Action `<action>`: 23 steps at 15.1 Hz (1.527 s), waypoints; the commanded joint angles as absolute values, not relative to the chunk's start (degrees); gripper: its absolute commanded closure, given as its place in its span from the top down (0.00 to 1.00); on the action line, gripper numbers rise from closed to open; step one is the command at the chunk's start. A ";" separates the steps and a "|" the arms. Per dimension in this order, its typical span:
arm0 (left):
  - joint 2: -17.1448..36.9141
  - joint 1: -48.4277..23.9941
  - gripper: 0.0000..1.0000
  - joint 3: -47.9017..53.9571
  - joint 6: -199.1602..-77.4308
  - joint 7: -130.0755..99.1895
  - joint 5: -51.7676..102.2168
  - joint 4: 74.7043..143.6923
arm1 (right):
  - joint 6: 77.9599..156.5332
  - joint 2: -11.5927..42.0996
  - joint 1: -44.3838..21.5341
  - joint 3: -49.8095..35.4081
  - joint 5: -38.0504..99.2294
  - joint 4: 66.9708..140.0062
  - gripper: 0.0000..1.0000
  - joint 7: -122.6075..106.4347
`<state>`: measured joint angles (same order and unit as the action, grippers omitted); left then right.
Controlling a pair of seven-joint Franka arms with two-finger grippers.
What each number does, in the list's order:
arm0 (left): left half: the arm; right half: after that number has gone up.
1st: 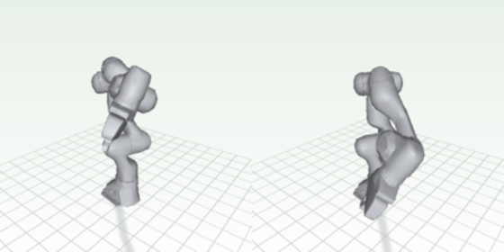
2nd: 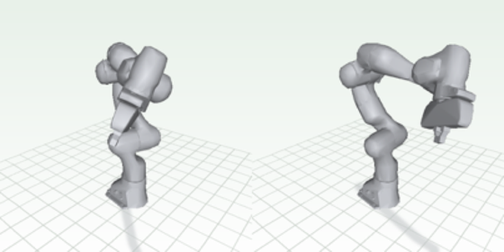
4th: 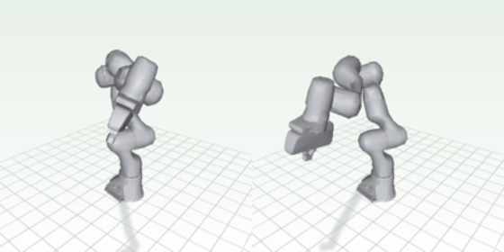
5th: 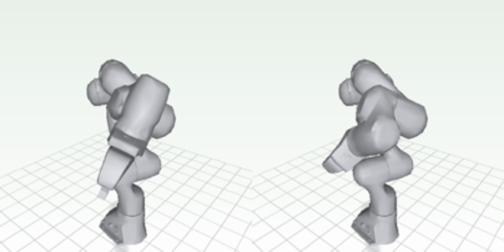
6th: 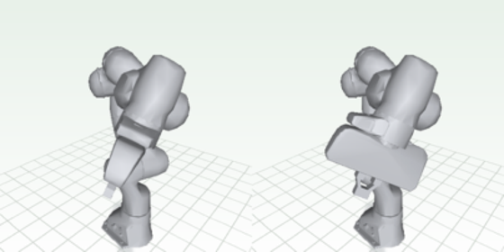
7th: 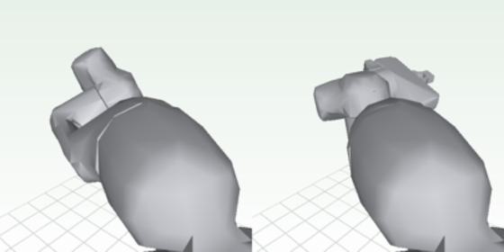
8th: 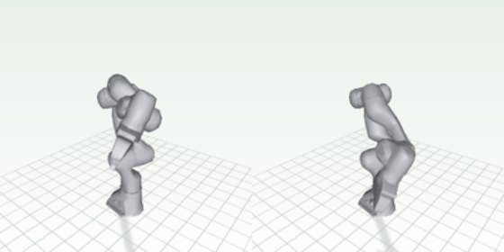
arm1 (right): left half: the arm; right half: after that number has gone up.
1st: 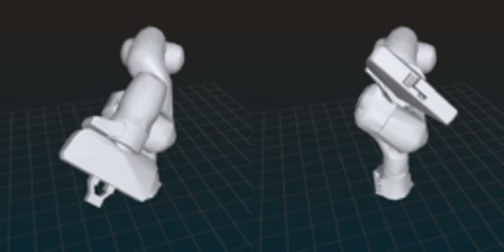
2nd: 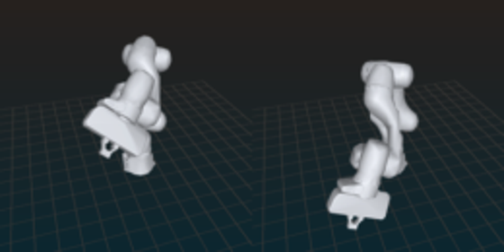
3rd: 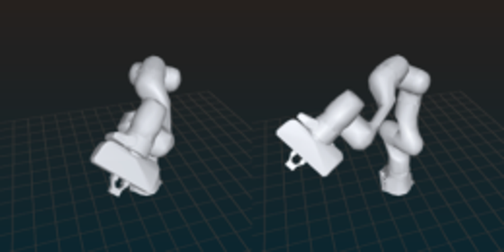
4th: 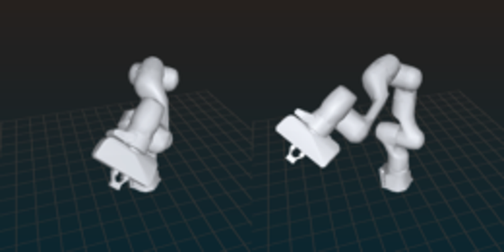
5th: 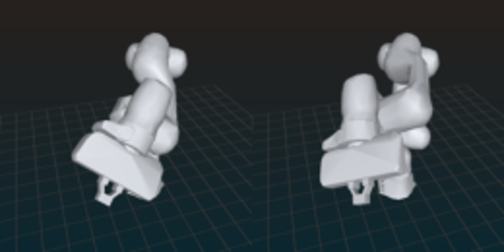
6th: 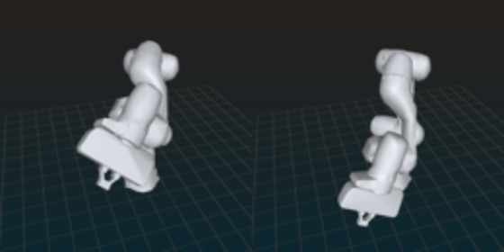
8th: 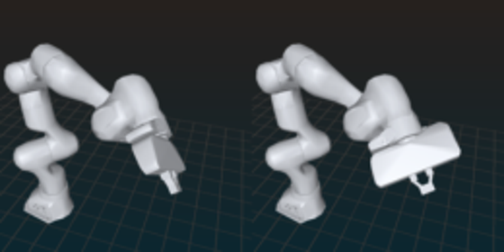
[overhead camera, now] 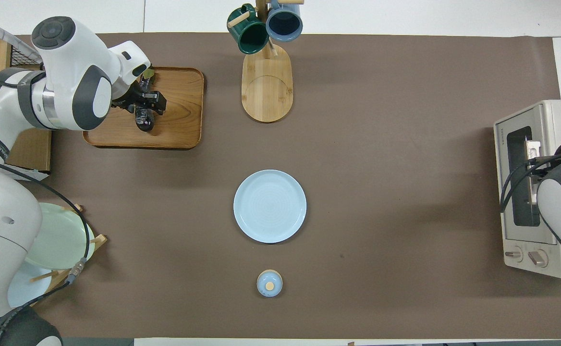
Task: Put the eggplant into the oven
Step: 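Pull the oven door open with the right gripper while the left gripper lifts the eggplant, then carry the eggplant with the left gripper over the plate toward the right gripper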
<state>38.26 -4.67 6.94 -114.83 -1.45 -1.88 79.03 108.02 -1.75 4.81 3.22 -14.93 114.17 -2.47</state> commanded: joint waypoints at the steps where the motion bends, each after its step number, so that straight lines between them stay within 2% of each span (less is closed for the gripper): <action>1: 37.00 -4.66 0.70 6.50 -114.17 -0.09 -3.25 80.86 | 109.77 -2.82 4.05 2.64 -13.55 118.20 0.00 -2.64; 2: 36.91 -4.92 0.68 6.50 -114.78 -0.09 -3.08 81.12 | 112.82 -2.64 2.22 2.72 -11.97 120.04 0.00 -1.51; 3: 36.65 -4.66 0.61 6.50 -114.79 -0.09 -3.16 81.82 | 115.98 -2.46 1.50 2.72 -11.61 122.23 0.00 0.33; 4: 36.22 -4.22 0.48 6.59 -114.79 0.35 -3.16 82.35 | 118.63 -2.29 0.97 2.64 -11.51 123.73 0.00 1.31; 5: 36.21 -3.96 0.29 6.59 -114.96 0.61 -2.73 82.18 | 120.65 -1.24 -0.95 2.64 -11.51 124.53 0.00 2.01; 6: 36.21 -3.87 0.05 6.59 -115.05 0.44 -2.29 81.92 | 121.89 -0.01 -1.92 2.72 -11.51 124.63 0.00 3.41; 7: 36.21 -3.78 0.00 6.33 -115.05 0.70 -1.33 81.74 | 123.56 1.04 -2.19 2.64 -11.51 124.63 0.00 4.65; 9: 35.69 -3.08 0.00 6.42 -114.79 0.18 0.78 81.48 | 126.81 2.11 -3.86 2.64 -11.08 125.07 0.00 5.45; 12: 30.51 -2.99 0.00 6.24 -110.76 -0.26 4.83 82.00 | 129.71 2.28 -4.48 2.64 -8.36 126.29 0.00 5.98; 16: 23.13 -4.21 0.00 6.59 -101.45 -4.91 4.92 82.70 | 132.71 6.32 -4.66 2.64 -5.98 126.47 0.00 5.98; 18: 18.31 -7.19 0.00 6.59 -99.23 -9.29 5.01 87.33 | 132.71 6.33 -5.36 2.64 -4.84 126.47 0.00 6.50; 21: 10.04 -12.64 0.00 6.59 -103.16 -15.71 8.69 99.19 | 132.45 6.33 -7.38 2.64 -3.78 126.39 0.00 8.52; 23: 7.31 -17.81 0.00 6.59 -106.85 -20.89 9.14 104.91 | 131.31 6.33 -9.83 2.64 -2.90 125.78 0.00 11.32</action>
<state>13.26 -13.12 7.61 -101.40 -16.39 7.91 94.68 132.01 6.79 -7.27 2.21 -4.58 126.10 8.53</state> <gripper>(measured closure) 0.643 0.991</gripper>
